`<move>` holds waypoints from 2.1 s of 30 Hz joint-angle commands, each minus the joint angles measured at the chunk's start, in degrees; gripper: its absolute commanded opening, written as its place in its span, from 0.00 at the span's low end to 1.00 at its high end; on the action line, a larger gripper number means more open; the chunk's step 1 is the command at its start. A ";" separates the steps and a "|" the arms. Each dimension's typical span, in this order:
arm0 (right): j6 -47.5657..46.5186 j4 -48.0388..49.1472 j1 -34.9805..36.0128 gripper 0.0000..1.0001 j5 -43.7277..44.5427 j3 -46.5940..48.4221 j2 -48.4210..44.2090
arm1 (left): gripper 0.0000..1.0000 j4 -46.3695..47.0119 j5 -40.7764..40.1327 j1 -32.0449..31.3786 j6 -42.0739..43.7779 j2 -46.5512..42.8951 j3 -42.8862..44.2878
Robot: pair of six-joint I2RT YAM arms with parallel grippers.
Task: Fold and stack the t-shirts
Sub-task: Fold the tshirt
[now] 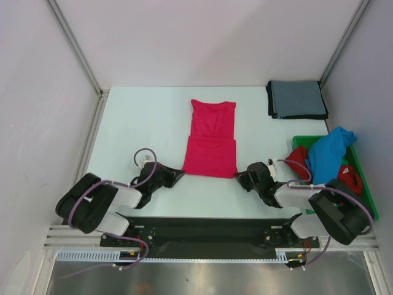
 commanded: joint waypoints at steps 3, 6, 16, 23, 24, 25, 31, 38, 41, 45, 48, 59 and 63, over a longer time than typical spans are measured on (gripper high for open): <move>-0.82 -13.76 4.21 0.00 3.86 -1.61 -8.09 | 0.00 -7.60 -4.94 -2.49 2.55 -9.91 -2.91; 1.64 -17.44 6.59 0.00 4.92 -2.40 -12.31 | 0.00 -11.02 -6.87 -6.78 0.97 -15.18 -4.14; -2.12 -29.24 12.05 0.00 7.03 -3.02 -28.31 | 0.00 -28.86 -12.94 -15.15 6.31 -29.08 0.67; -18.29 -28.45 -0.76 0.00 -3.41 7.69 -21.92 | 0.00 -32.03 -12.77 -12.78 15.88 -22.59 13.85; -20.30 -27.66 -4.61 0.00 -4.74 11.10 -20.25 | 0.00 -30.99 -10.24 -10.25 17.04 -20.49 15.78; -22.15 -27.13 -6.39 0.00 -7.18 12.78 -18.67 | 0.00 -30.72 -7.60 -8.49 18.27 -18.20 20.33; -31.92 -23.08 -18.34 0.00 -22.56 30.24 2.24 | 0.00 -33.61 8.40 2.68 25.83 4.38 42.38; -33.51 -21.94 -24.07 0.00 -28.65 47.41 19.30 | 0.00 -34.32 13.16 8.05 27.24 18.89 59.56; -33.51 -22.20 -25.74 0.00 -31.02 53.20 24.76 | 0.00 -35.55 15.70 9.46 27.33 24.70 66.15; -33.42 -22.56 -27.24 0.00 -33.83 58.41 30.21 | 0.00 -35.46 17.38 11.12 26.45 30.32 71.69; -33.16 -21.51 -28.03 0.00 -35.50 60.60 33.55 | 0.00 -34.50 18.17 11.74 25.31 33.49 74.59; -32.28 -20.80 -30.93 0.00 -38.58 70.45 43.04 | 0.00 -33.97 19.05 13.06 22.50 41.84 84.97; -30.87 -20.80 -31.37 0.00 -40.25 73.61 46.29 | 0.00 -33.88 20.11 13.50 21.36 44.74 87.87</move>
